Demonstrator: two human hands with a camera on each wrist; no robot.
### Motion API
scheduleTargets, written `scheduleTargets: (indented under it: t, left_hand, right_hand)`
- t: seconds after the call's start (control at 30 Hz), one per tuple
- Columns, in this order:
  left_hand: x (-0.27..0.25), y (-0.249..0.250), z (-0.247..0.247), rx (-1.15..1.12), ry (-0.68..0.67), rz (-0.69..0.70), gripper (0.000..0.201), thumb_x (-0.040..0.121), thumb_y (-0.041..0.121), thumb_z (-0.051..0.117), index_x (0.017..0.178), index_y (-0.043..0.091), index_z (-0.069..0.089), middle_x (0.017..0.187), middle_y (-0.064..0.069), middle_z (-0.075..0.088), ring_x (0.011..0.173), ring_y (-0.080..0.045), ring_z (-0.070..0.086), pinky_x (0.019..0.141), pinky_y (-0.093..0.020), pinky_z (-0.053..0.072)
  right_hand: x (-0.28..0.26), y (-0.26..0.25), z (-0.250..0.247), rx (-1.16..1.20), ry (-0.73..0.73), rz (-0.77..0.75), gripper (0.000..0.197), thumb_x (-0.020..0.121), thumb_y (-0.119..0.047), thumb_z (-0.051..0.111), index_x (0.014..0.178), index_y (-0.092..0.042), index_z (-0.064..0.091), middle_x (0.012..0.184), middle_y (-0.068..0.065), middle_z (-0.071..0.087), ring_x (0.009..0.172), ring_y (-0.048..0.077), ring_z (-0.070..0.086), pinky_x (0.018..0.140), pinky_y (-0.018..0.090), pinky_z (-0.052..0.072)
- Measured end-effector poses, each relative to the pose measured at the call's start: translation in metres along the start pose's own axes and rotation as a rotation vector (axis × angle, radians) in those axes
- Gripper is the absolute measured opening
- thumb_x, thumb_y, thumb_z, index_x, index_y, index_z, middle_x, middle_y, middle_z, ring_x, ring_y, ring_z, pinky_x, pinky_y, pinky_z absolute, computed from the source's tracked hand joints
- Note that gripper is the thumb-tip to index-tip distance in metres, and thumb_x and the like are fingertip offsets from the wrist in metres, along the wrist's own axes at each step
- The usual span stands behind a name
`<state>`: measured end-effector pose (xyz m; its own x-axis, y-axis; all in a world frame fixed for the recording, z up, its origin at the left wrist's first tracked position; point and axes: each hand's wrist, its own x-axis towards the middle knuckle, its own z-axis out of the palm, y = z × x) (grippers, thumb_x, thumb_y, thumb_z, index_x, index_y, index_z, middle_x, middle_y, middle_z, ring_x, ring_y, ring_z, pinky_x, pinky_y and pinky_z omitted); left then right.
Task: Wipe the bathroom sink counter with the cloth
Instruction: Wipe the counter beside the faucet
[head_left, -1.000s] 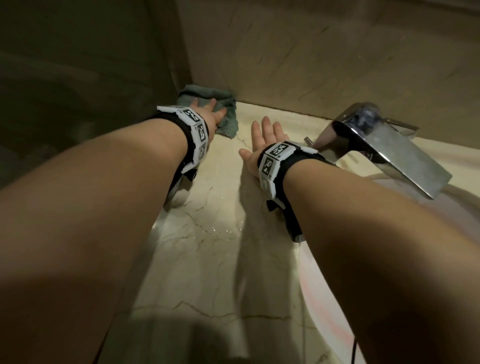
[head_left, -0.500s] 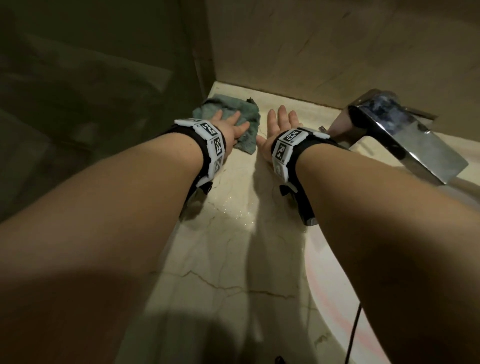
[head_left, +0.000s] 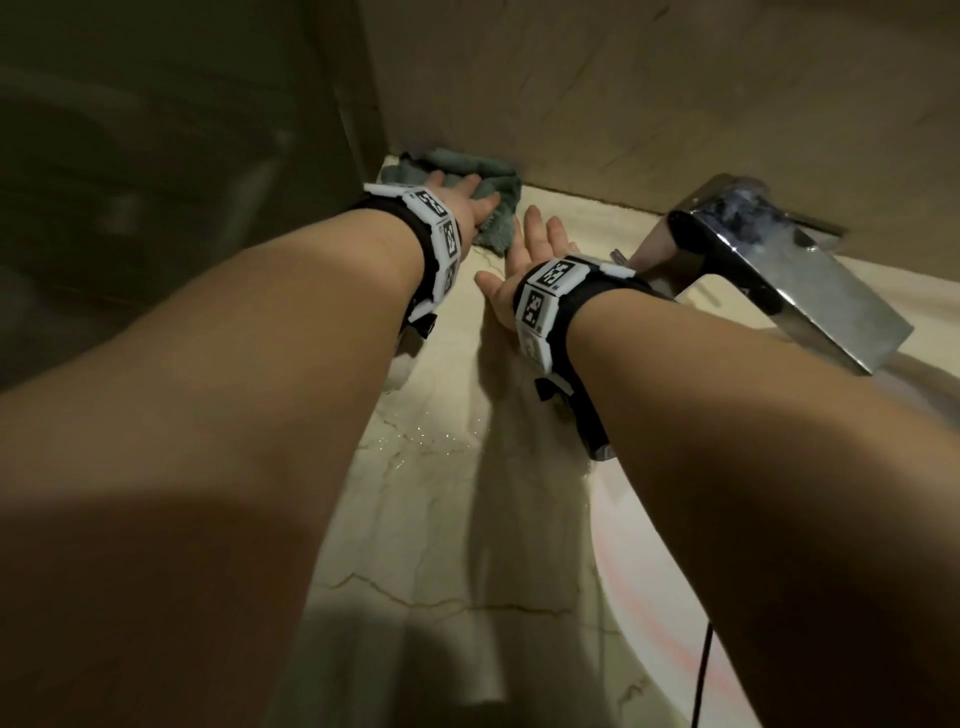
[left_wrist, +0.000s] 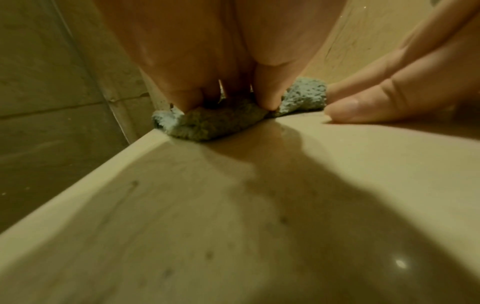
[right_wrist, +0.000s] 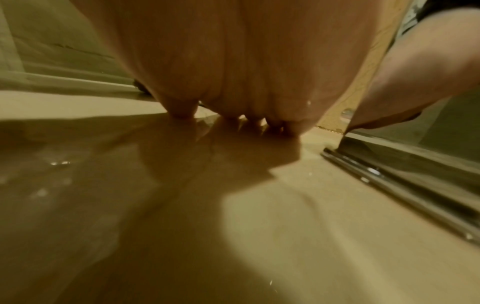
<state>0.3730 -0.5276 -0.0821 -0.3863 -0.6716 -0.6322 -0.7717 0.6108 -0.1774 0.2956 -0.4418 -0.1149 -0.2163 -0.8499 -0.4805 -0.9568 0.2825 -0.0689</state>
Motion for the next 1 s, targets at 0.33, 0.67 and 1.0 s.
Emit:
scheduleTargets:
  t: [0.33, 0.67, 1.0]
  left_hand:
    - [-0.023, 0.004, 0.023, -0.069, -0.01, -0.001, 0.068, 0.101, 0.019, 0.04, 0.151, 0.031, -0.005, 0.16, 0.003, -0.015, 0.147, -0.032, -0.008, 0.119, -0.046, 0.008]
    - [-0.027, -0.007, 0.014, -0.069, -0.018, 0.009, 0.064, 0.102, 0.015, 0.036, 0.152, 0.028, -0.002, 0.16, -0.001, -0.013, 0.147, -0.033, -0.008, 0.119, -0.046, 0.007]
    - [0.0, -0.03, -0.009, -0.03, 0.032, 0.014, 0.054, 0.104, 0.023, 0.027, 0.152, 0.027, 0.004, 0.161, -0.003, -0.007, 0.147, -0.036, -0.003, 0.119, -0.045, 0.006]
  right_hand:
    - [0.012, 0.026, -0.001, 0.014, 0.039, 0.017, 0.077, 0.095, -0.057, 0.024, 0.152, -0.017, -0.008, 0.16, 0.004, -0.014, 0.148, 0.026, -0.01, 0.12, 0.039, -0.001]
    - [0.009, 0.025, 0.0, 0.017, 0.065, 0.014, 0.074, 0.096, -0.055, 0.024, 0.152, -0.017, -0.007, 0.16, 0.004, -0.013, 0.148, 0.026, -0.009, 0.12, 0.039, 0.0]
    - [0.013, 0.026, 0.0, 0.016, 0.025, 0.026, 0.075, 0.095, -0.058, 0.023, 0.151, -0.02, -0.009, 0.16, 0.003, -0.015, 0.148, 0.025, -0.011, 0.12, 0.039, 0.0]
